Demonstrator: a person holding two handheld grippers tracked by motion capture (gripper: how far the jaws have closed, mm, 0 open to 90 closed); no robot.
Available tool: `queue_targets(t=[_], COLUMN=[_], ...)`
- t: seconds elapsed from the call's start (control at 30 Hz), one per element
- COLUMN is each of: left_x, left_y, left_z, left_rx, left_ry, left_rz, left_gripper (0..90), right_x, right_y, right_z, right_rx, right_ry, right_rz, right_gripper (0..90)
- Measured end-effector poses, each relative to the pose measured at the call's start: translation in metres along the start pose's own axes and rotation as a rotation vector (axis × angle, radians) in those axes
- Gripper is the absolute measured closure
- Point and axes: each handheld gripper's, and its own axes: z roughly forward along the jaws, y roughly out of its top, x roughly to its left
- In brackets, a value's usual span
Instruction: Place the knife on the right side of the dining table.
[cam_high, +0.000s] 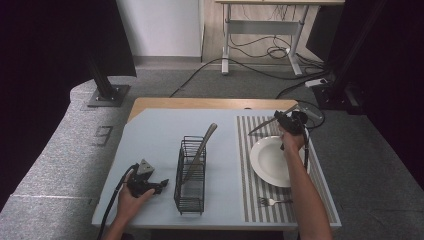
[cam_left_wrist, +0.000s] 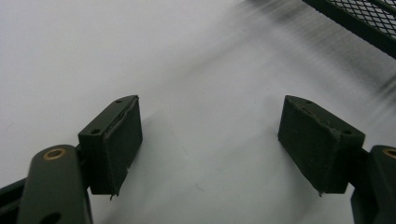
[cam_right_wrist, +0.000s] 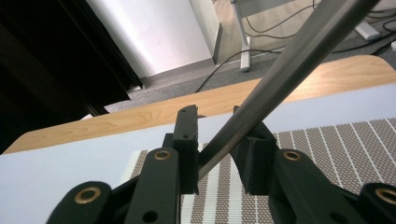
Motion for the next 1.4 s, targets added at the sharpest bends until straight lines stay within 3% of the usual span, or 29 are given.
queue_targets(t=[0.63,1.07,1.4], left_x=[0.000,0.000,0.000], left_y=[0.000,0.000,0.000], left_z=[0.000,0.000,0.000], left_rx=[0.000,0.000,0.000], left_ry=[0.000,0.000,0.000], left_rz=[0.001,0.001,0.000], left_gripper=[21.0,21.0,21.0], right_x=[-0.020,-0.027,-0.030], right_y=[-0.009,-0.013,-0.014], right_z=[0.004,0.005,0.007], right_rx=[0.061,0.095,0.106], right_ry=[-0.044,-0.071,-0.088], right_rz=[0.099,0.157,0.167], right_gripper=[66.6,64.9,63.4])
